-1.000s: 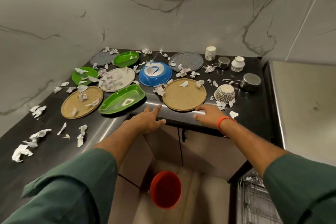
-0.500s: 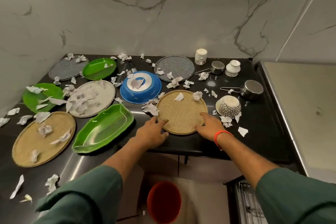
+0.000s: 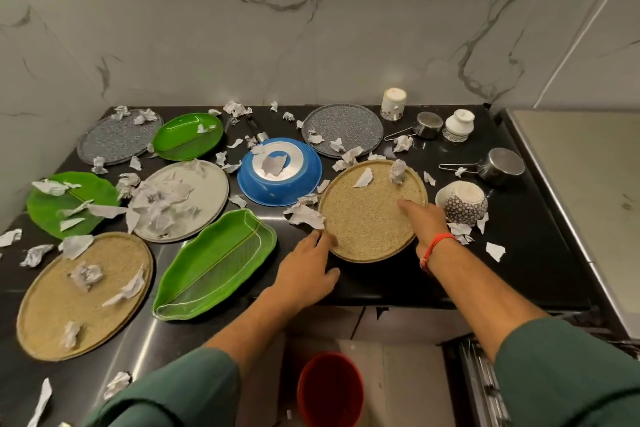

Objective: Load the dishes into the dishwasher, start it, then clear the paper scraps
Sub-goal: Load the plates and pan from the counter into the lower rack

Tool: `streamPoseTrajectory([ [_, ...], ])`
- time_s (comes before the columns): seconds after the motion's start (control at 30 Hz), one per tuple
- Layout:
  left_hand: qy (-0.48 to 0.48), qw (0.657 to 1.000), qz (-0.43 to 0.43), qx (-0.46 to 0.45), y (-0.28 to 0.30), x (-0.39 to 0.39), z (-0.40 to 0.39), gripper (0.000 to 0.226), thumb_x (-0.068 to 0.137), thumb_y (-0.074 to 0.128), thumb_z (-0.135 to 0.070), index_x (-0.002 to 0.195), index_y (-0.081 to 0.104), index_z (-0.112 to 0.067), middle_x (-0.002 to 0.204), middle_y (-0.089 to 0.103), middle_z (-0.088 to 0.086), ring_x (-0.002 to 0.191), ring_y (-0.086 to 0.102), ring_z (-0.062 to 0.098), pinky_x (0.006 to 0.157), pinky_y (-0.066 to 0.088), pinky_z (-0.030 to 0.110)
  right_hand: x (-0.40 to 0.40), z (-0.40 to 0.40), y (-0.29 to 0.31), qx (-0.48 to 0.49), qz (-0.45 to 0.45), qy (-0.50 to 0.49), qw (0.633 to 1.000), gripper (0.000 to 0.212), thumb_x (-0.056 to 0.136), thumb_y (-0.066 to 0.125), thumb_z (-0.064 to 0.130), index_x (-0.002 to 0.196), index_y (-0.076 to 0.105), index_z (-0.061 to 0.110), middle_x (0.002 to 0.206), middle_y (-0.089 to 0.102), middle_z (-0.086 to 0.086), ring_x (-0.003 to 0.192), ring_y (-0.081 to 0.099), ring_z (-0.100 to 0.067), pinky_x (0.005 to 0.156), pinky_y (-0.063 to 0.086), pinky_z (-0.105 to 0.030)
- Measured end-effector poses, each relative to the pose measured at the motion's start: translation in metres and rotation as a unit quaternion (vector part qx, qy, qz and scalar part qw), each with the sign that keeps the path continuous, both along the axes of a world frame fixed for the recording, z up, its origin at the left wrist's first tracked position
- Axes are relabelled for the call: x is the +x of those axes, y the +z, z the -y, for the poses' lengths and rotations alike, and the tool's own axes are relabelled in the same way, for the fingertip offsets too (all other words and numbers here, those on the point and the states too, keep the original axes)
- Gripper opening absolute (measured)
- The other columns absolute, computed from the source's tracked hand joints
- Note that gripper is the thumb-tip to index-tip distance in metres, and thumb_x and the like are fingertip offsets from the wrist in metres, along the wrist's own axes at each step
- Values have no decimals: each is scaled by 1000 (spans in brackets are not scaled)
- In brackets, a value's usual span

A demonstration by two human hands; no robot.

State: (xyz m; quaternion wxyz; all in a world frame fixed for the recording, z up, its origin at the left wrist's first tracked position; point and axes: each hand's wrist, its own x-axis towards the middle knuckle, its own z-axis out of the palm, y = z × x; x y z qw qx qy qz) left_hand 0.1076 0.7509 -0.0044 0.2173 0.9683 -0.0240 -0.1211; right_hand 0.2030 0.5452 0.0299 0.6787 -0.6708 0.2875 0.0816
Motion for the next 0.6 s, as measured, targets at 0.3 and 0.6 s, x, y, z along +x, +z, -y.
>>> streamPoseTrajectory([
  [0.3, 37, 997, -29, -55, 7, 3, -4, 83, 92, 64, -37, 159, 17, -27, 163, 28, 2, 147, 33, 23, 116, 37, 47, -10, 10, 71, -292, 224, 57, 928, 28, 99, 56, 23, 121, 67, 11, 104, 63, 0, 99, 58, -17, 87, 49, -33],
  [0.6, 141, 976, 45, -161, 20, -5, 27, 60, 96, 61, -30, 151, 38, -25, 153, 39, 2, 135, 45, 21, 108, 41, 39, -43, 61, 92, -185, 245, -12, 952, 13, 101, 55, 25, 107, 65, 19, 101, 64, 2, 103, 61, -19, 88, 52, -35],
])
